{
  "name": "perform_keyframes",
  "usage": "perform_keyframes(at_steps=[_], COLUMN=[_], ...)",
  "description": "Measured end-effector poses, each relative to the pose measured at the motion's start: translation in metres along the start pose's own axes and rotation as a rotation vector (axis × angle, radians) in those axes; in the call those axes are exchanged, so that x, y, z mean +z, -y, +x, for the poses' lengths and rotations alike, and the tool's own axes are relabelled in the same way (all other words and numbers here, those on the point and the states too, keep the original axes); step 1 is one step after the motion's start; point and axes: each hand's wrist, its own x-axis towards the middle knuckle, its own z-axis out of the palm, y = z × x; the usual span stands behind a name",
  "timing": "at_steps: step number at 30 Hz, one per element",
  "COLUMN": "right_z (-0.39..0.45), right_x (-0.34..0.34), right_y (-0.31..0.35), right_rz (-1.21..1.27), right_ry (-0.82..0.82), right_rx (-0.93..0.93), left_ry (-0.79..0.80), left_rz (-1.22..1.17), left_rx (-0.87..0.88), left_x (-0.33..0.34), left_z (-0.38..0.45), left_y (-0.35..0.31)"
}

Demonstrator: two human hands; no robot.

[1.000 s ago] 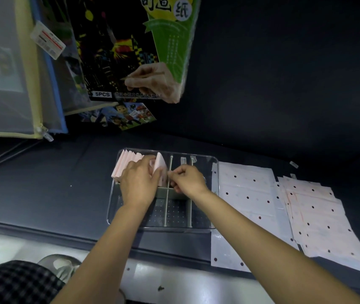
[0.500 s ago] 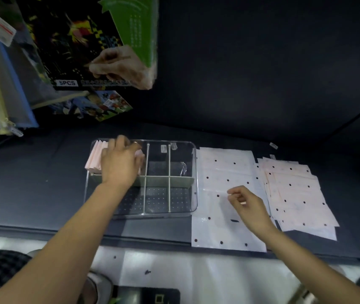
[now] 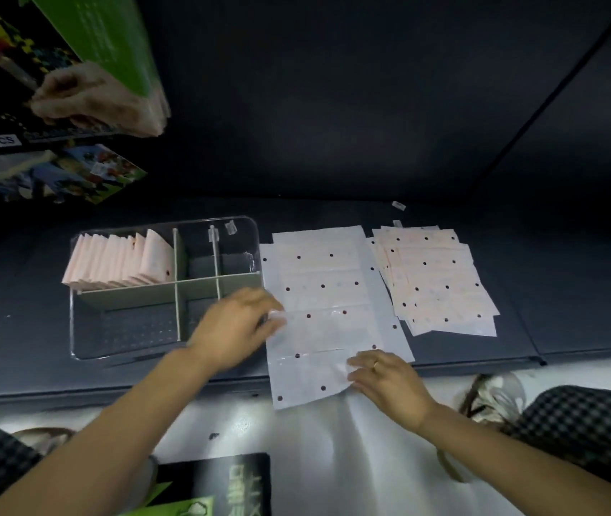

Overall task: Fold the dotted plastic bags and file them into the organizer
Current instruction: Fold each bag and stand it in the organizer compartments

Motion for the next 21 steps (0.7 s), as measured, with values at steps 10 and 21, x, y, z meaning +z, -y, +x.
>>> perform_keyframes(at_steps=[10, 21], right_z=[0.025, 0.164], right_x=[-0.097, -0.051], right_y=[-0.03, -0.077], right_rz=[0.242, 0.125], right_ry=[0.259, 0.4], right_rx=[0.126, 0.318], left_ry=[-0.099, -0.295], left_rz=[-0.478, -0.031], left_rx=[-0.194, 0.041], left_x=[0.013, 0.044], left_z=[0.008, 0.005], left_y=[-0.048, -0.056])
